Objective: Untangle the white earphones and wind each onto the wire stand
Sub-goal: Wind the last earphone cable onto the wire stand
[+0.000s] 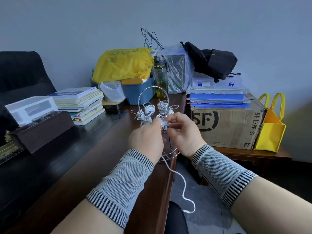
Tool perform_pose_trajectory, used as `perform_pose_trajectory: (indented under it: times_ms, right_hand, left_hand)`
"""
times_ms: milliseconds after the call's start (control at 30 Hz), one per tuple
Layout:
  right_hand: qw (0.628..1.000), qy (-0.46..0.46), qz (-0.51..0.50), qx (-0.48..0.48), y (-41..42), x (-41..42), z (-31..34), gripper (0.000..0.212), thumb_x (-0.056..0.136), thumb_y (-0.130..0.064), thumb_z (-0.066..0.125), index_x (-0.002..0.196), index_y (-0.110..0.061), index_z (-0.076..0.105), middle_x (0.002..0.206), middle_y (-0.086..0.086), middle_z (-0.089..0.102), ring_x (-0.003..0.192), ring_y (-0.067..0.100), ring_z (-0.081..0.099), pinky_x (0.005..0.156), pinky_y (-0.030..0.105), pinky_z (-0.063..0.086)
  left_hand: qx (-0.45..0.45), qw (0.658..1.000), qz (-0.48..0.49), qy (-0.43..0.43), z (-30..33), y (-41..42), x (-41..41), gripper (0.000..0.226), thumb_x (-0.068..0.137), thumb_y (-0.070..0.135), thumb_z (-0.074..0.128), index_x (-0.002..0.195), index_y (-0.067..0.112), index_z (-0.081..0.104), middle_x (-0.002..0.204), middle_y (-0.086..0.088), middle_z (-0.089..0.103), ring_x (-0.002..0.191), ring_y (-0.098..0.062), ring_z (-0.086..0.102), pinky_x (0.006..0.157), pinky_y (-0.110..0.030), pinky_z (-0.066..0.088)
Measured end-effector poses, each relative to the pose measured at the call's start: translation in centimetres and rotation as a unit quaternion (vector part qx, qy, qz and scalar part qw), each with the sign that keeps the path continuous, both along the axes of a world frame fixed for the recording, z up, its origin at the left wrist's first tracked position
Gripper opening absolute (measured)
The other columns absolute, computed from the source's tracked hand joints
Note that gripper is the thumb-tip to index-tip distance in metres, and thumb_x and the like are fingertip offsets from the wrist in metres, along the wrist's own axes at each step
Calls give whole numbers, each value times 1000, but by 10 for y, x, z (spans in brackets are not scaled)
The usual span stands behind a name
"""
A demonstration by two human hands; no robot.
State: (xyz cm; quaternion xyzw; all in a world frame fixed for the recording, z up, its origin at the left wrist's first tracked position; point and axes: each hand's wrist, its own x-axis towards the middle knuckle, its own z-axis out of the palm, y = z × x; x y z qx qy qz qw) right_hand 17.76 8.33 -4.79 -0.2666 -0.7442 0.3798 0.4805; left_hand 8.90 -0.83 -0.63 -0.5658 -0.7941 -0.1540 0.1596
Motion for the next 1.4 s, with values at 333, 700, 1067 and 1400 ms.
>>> perform_pose_trajectory:
  times_ms: [333,700,1067,1400]
  right_hand:
    - [997,-12,-52,55,-1,-7,0,25,80,-10,75,94,-30,71,95,-3,51,85,13,59,84,36,54]
    - [996,-20,-84,2,-1,-11,4,15,87,-28,68,74,-27,61,94,-2,56,78,12,61,78,29,51]
    - [965,118,-12,-233,-7,-18,13,23,88,-19,66,65,-16,63,71,14,59,63,22,53,48,24,46]
    - [968,25,-70,-241,3,-31,24,28,87,-31,57,69,-10,59,66,11,55,59,22,47,58,36,38]
  left_hand:
    - [-93,990,-33,105,24,12,-5,27,100,15,42,123,21,54,86,2,45,89,-24,58,65,-33,36]
    - [-52,988,-75,-121,49,-2,-28,29,91,34,59,81,10,73,83,-13,71,78,-25,67,75,-41,56]
    - [157,960,45,-227,22,15,-26,40,90,39,57,68,8,70,58,-6,67,50,-25,61,48,-39,55]
    - [51,995,87,6,25,10,-22,43,101,39,40,78,14,65,73,-6,64,75,-23,61,61,-32,49]
